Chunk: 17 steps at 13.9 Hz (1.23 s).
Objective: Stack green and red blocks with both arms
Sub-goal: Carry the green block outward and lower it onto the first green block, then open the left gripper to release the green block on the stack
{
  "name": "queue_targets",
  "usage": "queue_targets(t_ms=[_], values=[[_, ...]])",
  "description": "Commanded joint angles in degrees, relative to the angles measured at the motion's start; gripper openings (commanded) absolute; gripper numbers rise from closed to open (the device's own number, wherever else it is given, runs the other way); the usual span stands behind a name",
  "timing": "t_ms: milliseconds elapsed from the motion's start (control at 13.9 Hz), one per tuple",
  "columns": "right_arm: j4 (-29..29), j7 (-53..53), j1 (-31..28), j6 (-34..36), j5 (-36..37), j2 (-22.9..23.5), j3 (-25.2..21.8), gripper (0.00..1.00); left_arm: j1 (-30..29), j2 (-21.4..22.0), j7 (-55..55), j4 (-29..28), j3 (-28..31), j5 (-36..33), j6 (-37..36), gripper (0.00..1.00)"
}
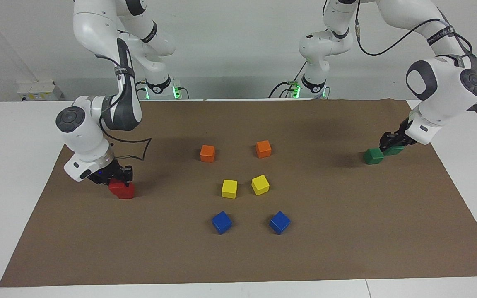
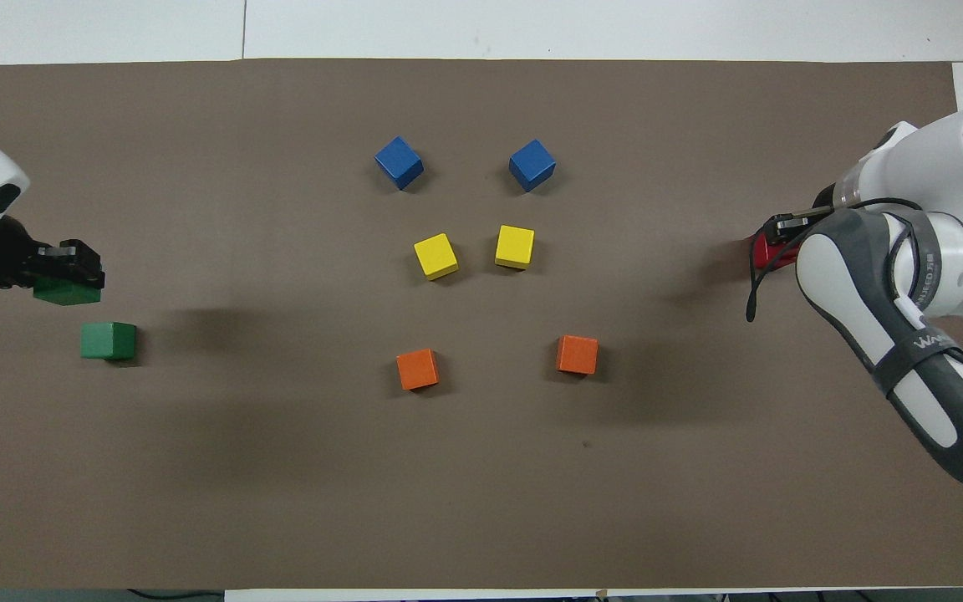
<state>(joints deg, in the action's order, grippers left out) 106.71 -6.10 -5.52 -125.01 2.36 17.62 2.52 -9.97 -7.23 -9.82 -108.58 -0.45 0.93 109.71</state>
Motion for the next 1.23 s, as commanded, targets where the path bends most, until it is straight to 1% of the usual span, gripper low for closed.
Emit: queue_targets(t_ms=[0,144,289,722,866,938,1082,1155], values=[[3.0,-0.8,-0.9,-1.8,-0.3,-2.2,0.6,0.0,-1.0,4.9,-1.4,-11.3,-0.8,-0.5,10.6,0.0],[3.9,-0.6,-0.9,-2.5,-0.3,-2.5,0.6,0.0,-1.5,5.1,-3.8,-14.6,-0.8,-0.5,14.4,0.0],[4.3,-0.5,-0.9,-2.5,-0.3,-2.7,0.7,0.0,-1.6,5.1,-4.2,-15.9,-0.7,-0.5,15.7,0.0],[4.3,-0.3,-0.8,-2.5,-0.3,-2.7,0.7,0.0,-2.4,5.6,-6.0,-18.3,-0.7,-0.5,16.8,0.0],[4.3,-0.3,-0.8,-2.9,-0.3,-2.7,0.7,0.0,-2.4,6.0,-6.0,-19.8,-0.7,-0.5,19.3,0.0],[4.3,-0.3,-0.7,-3.0,-0.3,-2.7,0.6,0.12,-2.4,6.2,-6.1,-20.4,-0.7,-0.5,19.7,0.0],[4.2,-0.2,-0.5,-3.3,-0.3,-2.6,0.6,0.92,-2.4,6.3,-6.2,-20.4,-0.7,-0.5,19.8,0.0],[4.0,-0.3,-0.5,-3.3,-0.3,-2.6,0.6,1.0,-2.4,6.4,-7.1,-20.5,-0.7,-0.5,19.8,0.0]])
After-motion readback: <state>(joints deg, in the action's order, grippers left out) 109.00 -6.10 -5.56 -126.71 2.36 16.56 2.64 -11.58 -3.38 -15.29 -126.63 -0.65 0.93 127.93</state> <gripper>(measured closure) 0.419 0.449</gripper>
